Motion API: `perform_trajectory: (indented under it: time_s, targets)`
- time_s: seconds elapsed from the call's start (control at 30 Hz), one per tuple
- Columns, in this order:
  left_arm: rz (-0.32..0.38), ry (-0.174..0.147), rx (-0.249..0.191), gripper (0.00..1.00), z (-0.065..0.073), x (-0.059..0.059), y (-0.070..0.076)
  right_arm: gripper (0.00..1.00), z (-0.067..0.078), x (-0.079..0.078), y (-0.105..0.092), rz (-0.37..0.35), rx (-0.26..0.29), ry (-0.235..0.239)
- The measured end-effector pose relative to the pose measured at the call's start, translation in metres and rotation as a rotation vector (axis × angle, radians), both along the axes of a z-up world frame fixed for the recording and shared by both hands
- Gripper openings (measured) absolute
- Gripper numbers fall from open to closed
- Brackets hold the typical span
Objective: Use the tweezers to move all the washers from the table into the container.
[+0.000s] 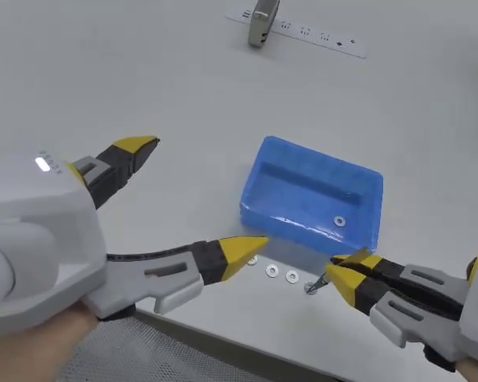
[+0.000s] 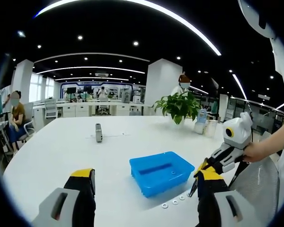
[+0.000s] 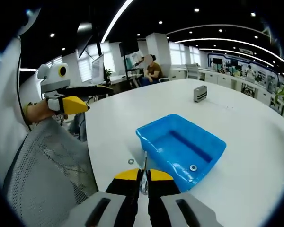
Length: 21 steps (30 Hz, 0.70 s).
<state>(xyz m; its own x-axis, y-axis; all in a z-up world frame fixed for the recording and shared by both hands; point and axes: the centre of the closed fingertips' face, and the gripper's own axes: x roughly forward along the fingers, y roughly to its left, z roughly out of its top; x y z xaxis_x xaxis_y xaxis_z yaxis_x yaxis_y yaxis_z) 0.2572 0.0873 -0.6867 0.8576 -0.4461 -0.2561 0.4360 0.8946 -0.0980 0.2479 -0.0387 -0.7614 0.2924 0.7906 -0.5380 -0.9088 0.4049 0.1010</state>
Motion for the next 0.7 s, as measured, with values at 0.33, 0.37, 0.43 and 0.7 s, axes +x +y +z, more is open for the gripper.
perform_trajectory:
  time_s: [0.33,0.37,0.43,0.7]
  targets:
    - [-0.003,0.005,0.01,0.9,-0.001,0.0,0.0,0.03,-0.028,-0.011,-0.003,0.101,-0.198,-0.072]
    - [-0.002,0.006,0.011,0.9,-0.002,0.0,0.0,0.03,-0.025,-0.01,0.0,0.102,-0.179,-0.083]
    - [-0.002,0.007,0.013,0.89,-0.002,0.0,0.001,0.03,-0.024,-0.008,0.001,0.099,-0.178,-0.07]
    - [0.008,0.002,0.005,0.89,0.0,0.0,0.003,0.02,-0.015,-0.005,0.0,0.109,-0.193,-0.043]
